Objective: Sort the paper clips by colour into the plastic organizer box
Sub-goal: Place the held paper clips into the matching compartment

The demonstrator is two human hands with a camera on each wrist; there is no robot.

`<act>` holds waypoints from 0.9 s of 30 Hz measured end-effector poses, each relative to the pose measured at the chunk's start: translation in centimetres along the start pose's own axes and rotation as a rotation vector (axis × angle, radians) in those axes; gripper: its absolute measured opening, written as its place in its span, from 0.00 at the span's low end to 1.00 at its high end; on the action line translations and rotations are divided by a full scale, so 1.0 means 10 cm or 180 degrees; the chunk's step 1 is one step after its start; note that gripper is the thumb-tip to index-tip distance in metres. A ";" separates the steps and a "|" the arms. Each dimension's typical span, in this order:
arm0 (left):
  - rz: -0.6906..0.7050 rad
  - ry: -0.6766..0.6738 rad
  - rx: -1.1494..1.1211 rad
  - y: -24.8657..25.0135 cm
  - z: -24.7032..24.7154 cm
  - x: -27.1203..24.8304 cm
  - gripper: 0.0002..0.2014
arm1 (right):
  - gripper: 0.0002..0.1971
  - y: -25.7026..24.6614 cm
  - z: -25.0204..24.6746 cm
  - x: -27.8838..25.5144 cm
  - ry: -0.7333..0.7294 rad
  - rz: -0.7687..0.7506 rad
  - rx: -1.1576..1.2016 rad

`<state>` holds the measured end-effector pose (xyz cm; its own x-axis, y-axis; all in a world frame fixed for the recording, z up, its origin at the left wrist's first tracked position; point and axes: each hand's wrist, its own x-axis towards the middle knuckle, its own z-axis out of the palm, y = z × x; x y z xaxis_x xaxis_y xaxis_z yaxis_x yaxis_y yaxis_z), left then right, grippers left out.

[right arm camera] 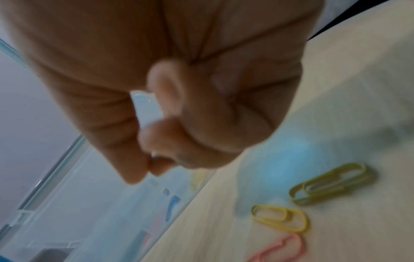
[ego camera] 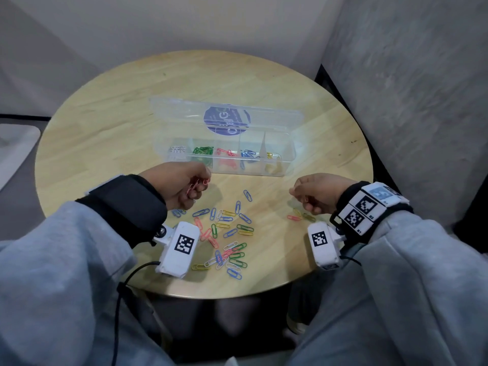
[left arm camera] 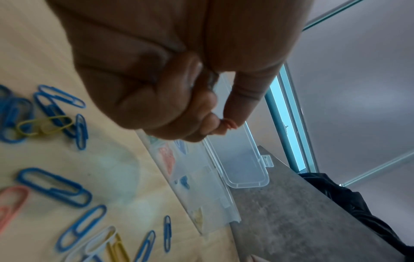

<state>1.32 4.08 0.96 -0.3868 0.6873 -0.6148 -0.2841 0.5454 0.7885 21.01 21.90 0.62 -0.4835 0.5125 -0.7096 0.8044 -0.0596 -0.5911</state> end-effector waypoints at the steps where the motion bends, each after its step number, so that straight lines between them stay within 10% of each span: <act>1: -0.0007 -0.0019 -0.0068 0.00 -0.01 0.00 0.11 | 0.11 0.00 -0.01 0.00 0.0031 -0.0096 -0.0079; 16: 0.0059 -0.0012 -0.0542 0.02 -0.07 -0.02 0.11 | 0.08 0.00 0.19 0.09 0.0262 -0.0217 -0.2645; 27: 0.0339 -0.0029 -0.1545 0.21 -0.08 -0.02 0.18 | 0.11 -0.47 0.18 -0.08 0.0136 -0.0842 -0.1074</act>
<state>0.12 4.71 2.77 -0.4288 0.7324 -0.5289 -0.6200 0.1873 0.7620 16.94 20.25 3.26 -0.6793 0.5079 -0.5297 0.7259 0.3585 -0.5870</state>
